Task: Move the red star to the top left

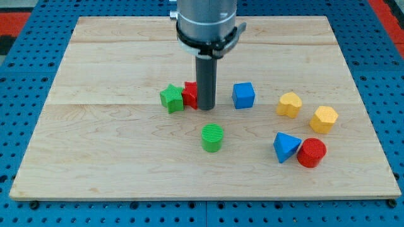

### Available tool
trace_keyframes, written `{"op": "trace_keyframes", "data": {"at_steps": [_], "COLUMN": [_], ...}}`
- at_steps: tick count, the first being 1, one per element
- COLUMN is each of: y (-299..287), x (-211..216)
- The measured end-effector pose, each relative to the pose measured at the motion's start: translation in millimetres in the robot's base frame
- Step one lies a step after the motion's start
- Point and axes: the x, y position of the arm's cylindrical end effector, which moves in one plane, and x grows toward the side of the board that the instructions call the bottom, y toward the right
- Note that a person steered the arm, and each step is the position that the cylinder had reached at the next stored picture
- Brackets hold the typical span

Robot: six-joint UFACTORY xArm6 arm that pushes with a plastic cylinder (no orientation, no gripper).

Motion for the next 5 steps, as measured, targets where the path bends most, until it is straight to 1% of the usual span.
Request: {"op": "trace_keyframes", "data": {"at_steps": [2, 3, 4, 5], "y": [-88.7, -86.3, -110.3, -143.8], "x": [-54.2, -83.2, -110.7, -114.7]}}
